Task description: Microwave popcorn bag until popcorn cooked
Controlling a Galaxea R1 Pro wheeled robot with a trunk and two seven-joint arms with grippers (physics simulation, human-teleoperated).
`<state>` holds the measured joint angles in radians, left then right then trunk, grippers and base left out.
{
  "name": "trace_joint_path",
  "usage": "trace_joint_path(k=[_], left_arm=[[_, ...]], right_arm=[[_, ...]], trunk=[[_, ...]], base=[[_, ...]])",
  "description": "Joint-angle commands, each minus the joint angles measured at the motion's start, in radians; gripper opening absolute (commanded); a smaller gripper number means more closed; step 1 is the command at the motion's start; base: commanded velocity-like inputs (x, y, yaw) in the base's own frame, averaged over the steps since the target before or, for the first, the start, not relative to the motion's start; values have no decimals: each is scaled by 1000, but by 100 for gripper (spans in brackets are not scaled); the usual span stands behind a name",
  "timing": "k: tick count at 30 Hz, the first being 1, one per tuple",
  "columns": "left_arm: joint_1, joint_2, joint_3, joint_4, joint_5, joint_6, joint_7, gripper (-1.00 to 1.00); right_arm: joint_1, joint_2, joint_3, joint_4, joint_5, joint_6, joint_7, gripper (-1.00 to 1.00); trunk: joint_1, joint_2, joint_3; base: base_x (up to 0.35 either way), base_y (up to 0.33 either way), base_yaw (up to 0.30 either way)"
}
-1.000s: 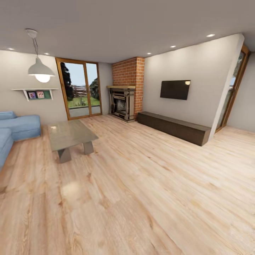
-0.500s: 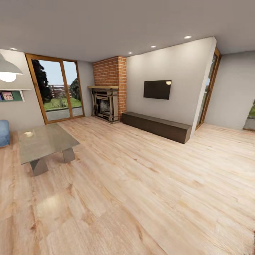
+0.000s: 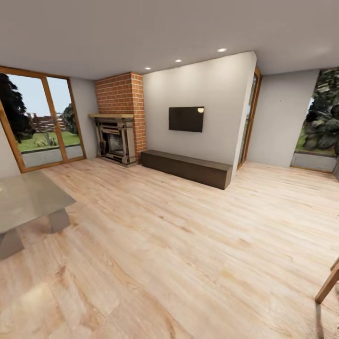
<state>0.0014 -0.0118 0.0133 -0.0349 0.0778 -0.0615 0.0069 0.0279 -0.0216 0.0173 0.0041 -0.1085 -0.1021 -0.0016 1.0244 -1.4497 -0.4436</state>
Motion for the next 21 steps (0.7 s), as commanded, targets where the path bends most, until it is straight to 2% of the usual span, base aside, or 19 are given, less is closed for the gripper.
trace_joint_path(k=[1, 21], left_arm=[[0, 0, 0, 0, 8, -3, 1, 100], [0, 0, -1, 0, 10, -1, 1, 100]], right_arm=[[0, 0, 3, 0, -10, -4, 0, 100], [0, 0, 3, 0, -10, -5, 0, 100]], trunk=[[1, 0, -1], [1, 0, -1]], base=[[322, 0, -286], [322, 0, -286]])
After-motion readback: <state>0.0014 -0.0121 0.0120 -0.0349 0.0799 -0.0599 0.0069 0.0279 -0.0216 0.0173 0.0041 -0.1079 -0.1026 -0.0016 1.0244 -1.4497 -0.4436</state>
